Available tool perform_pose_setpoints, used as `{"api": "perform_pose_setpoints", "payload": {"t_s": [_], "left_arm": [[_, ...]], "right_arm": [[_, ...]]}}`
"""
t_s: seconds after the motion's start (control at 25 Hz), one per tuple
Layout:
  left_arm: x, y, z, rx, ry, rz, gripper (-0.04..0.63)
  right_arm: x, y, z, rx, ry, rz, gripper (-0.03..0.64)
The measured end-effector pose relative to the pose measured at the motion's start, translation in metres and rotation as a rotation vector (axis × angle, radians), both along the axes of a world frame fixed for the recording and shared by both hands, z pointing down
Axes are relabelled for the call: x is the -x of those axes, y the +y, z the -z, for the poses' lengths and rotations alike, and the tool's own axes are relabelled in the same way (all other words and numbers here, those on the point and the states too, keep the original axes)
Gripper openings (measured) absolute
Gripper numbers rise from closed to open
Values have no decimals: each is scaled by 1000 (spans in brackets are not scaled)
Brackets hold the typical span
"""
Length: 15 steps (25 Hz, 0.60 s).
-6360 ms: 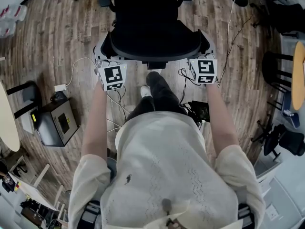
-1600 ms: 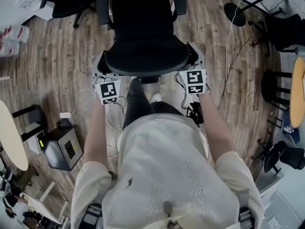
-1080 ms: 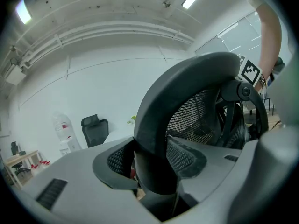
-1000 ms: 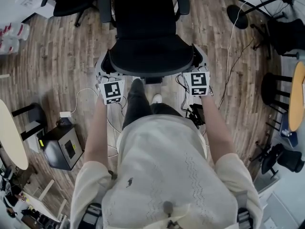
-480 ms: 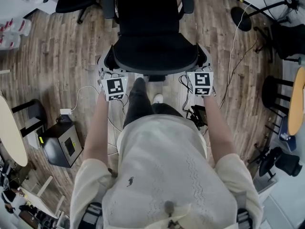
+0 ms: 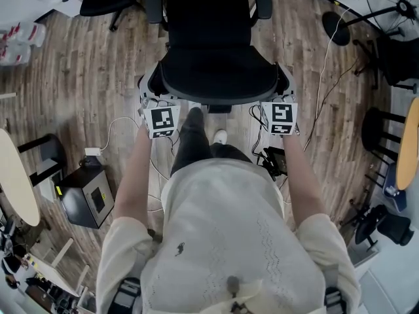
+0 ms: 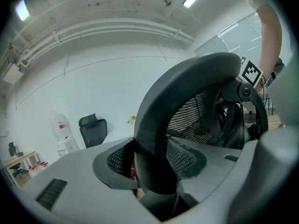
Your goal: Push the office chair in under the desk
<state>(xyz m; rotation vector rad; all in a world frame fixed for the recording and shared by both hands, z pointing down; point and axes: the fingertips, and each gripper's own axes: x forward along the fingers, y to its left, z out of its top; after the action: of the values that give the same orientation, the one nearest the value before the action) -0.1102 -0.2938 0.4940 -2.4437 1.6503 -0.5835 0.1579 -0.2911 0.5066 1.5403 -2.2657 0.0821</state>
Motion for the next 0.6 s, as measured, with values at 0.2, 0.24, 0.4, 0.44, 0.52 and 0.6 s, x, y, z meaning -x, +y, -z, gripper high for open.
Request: {"api": "perform_pose_setpoints", "payload": {"t_s": [0.2, 0.24, 0.4, 0.44, 0.52, 0.6], "left_arm": [[1, -8, 1, -4, 2, -3, 235], [1, -10, 0, -3, 3, -5, 233], [2, -15, 0, -5, 3, -7, 233], [3, -15, 0, -6, 3, -8, 233], [4, -18, 0, -5, 4, -11, 233], [8, -24, -1, -3, 6, -14, 233]], "right_arm": [[1, -7, 1, -6, -1, -5, 268], [2, -8, 1, -7, 0, -6, 268], [3, -13, 0, -8, -2, -6, 268], [3, -13, -1, -8, -4, -6, 268], [4, -15, -1, -9, -7, -9, 268], [8, -22, -1, -9, -8, -11, 268]]}}
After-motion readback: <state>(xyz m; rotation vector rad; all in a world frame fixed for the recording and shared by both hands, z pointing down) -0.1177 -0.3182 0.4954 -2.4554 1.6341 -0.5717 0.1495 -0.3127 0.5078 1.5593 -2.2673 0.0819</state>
